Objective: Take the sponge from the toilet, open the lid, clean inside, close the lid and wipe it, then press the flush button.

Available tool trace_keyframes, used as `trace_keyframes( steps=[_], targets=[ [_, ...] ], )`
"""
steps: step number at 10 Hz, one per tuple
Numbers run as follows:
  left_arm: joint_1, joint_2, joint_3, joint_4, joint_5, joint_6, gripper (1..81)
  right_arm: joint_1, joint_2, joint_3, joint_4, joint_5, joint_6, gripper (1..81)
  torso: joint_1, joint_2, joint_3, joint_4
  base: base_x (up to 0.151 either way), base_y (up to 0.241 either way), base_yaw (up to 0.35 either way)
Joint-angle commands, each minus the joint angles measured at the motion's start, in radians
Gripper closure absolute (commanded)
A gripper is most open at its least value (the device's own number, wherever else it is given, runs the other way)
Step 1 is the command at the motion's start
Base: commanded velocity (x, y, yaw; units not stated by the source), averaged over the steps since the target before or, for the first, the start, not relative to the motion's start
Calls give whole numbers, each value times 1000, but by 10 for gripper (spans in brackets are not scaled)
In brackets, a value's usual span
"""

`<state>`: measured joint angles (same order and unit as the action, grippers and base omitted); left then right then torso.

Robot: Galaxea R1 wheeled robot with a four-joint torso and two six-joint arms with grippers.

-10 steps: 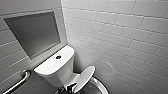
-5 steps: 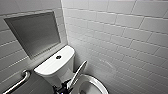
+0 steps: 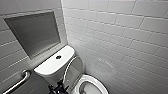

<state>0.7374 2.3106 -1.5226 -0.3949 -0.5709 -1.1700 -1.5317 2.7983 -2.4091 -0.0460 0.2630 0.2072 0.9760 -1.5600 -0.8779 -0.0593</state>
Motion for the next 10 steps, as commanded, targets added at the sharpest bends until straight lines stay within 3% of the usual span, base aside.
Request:
trace_keyframes(
  steps=[1,10],
  targets=[
    [-108,-28,15,27,26,-8,10,8,-20,3,-3,-57,1,811,0,0,0,0,0,0,0],
    [-143,-42,-74,44,-18,-42,10,-2,-21,6,3,-57,1,811,0,0,0,0,0,0,0]
  ],
)
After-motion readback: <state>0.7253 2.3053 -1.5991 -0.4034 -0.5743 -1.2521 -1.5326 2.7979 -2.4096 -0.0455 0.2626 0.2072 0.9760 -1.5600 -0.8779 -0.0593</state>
